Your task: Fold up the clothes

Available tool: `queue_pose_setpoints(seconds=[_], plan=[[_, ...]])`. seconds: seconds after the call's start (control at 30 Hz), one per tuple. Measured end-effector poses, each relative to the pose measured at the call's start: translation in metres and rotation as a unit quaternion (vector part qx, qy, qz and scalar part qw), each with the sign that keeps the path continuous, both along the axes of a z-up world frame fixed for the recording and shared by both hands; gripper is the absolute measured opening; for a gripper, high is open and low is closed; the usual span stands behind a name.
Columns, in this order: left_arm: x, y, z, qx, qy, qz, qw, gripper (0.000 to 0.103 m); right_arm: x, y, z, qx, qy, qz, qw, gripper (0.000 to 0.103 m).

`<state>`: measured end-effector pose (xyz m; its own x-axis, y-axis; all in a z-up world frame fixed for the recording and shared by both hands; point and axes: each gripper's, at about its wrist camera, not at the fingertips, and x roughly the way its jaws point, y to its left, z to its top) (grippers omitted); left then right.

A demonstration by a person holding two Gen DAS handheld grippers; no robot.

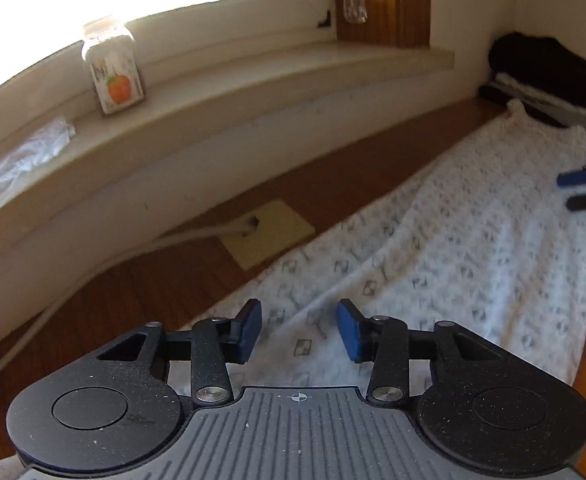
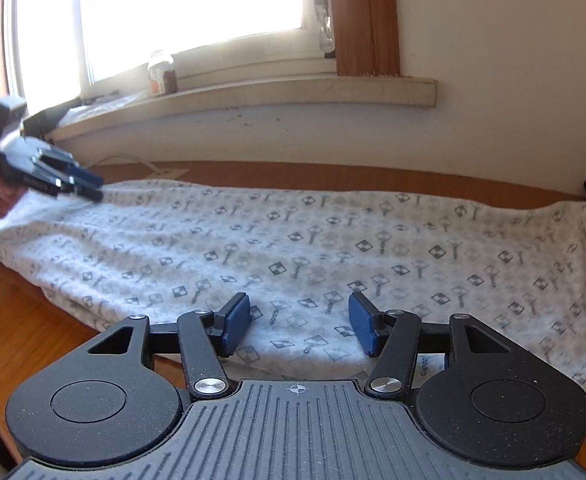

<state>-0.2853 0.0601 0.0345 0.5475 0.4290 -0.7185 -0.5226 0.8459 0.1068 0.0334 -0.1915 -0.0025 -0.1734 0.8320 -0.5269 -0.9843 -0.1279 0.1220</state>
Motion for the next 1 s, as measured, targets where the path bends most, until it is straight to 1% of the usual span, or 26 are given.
queue_pose_setpoints(seconds=[0.07, 0.13, 0.2, 0.27, 0.3, 0.33, 0.37, 0.43, 0.47, 0.57, 0.67, 0.7, 0.73, 0.77, 0.8, 0.97, 1.0], plan=[[-0.006, 0.004, -0.001, -0.001, -0.008, 0.013, 0.9999, 0.051, 0.002, -0.001, 0.0, -0.001, 0.011, 0.004, 1.0, 0.057], [-0.013, 0.009, 0.0, -0.003, -0.021, 0.027, 0.9994, 0.06, 0.004, -0.002, 0.0, 0.0, 0.021, 0.006, 1.0, 0.058], [-0.02, 0.014, 0.001, -0.005, -0.034, 0.04, 0.9986, 0.06, 0.005, -0.003, 0.0, 0.003, 0.027, 0.004, 1.0, 0.058], [-0.025, 0.025, 0.002, -0.022, -0.051, 0.053, 0.997, 0.057, 0.005, -0.003, 0.0, 0.006, 0.031, 0.002, 0.999, 0.058], [-0.027, 0.031, 0.003, -0.033, -0.06, 0.06, 0.9958, 0.052, 0.005, -0.003, 0.0, 0.006, 0.032, 0.002, 0.999, 0.058], [-0.029, 0.037, 0.003, -0.043, -0.069, 0.066, 0.9945, 0.043, 0.005, -0.003, 0.0, 0.006, 0.033, 0.002, 0.999, 0.058], [-0.029, 0.042, 0.003, -0.053, -0.075, 0.065, 0.9936, 0.04, 0.006, -0.003, 0.0, 0.006, 0.034, 0.002, 0.999, 0.058], [-0.024, 0.046, -0.001, -0.065, -0.07, 0.054, 0.994, 0.038, 0.006, -0.003, 0.0, 0.005, 0.034, 0.001, 0.999, 0.059], [-0.02, 0.045, -0.004, -0.064, -0.063, 0.048, 0.9949, 0.038, 0.006, -0.003, 0.0, 0.004, 0.034, 0.001, 0.999, 0.059], [-0.012, 0.041, -0.006, -0.046, -0.045, 0.041, 0.9971, 0.04, 0.006, -0.002, 0.0, -0.001, 0.032, 0.003, 0.999, 0.059], [-0.006, 0.039, -0.004, -0.037, -0.035, 0.032, 0.9982, 0.04, 0.004, -0.001, -0.001, -0.005, 0.025, 0.008, 1.0, 0.061], [-0.006, 0.038, -0.002, -0.03, -0.037, 0.032, 0.9983, 0.039, 0.003, -0.001, -0.001, -0.006, 0.023, 0.01, 1.0, 0.062], [-0.007, 0.037, 0.0, -0.02, -0.043, 0.036, 0.9982, 0.034, 0.002, -0.001, -0.001, -0.006, 0.021, 0.011, 1.0, 0.063], [-0.008, 0.036, 0.002, -0.011, -0.048, 0.039, 0.998, 0.026, 0.002, -0.001, -0.001, -0.006, 0.02, 0.011, 1.0, 0.063], [-0.008, 0.035, 0.005, -0.001, -0.054, 0.043, 0.9976, 0.0, 0.001, -0.001, -0.001, -0.006, 0.019, 0.011, 1.0, 0.063], [-0.012, 0.029, 0.017, 0.047, -0.082, 0.06, 0.9937, 0.0, 0.001, -0.001, -0.001, -0.007, 0.02, 0.012, 1.0, 0.063], [-0.014, 0.031, 0.019, 0.047, -0.089, 0.064, 0.9929, 0.0, 0.001, -0.001, -0.001, -0.007, 0.019, 0.012, 1.0, 0.063]])
